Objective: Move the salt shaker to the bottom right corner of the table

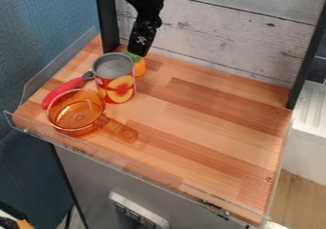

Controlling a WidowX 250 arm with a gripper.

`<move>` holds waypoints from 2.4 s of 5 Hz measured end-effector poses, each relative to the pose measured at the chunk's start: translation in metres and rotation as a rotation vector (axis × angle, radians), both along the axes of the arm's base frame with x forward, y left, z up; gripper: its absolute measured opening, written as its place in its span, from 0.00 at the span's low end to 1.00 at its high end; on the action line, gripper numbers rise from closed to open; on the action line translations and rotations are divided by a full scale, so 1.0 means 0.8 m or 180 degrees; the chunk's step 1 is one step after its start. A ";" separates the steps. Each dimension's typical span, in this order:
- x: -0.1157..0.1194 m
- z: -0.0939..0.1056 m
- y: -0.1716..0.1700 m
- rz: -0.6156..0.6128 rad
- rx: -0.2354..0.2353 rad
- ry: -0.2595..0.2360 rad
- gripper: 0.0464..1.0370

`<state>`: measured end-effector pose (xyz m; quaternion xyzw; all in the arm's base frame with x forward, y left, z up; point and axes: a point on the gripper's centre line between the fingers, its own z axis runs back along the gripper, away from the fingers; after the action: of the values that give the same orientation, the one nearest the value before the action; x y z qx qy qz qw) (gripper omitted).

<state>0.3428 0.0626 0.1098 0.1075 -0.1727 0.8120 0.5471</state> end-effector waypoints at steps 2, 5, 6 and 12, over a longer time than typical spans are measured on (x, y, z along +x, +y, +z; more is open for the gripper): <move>0.006 -0.016 0.000 0.0507 -0.0343 0.0183 0.96; 0.028 -0.017 0.040 0.2115 -0.1120 -0.0034 0.96; 0.027 -0.038 0.055 0.2410 -0.1010 -0.0266 0.96; 0.062 -0.087 0.064 0.3176 -0.0854 -0.0415 0.96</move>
<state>0.3925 0.1137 0.0404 0.0548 -0.0286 0.9940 0.0906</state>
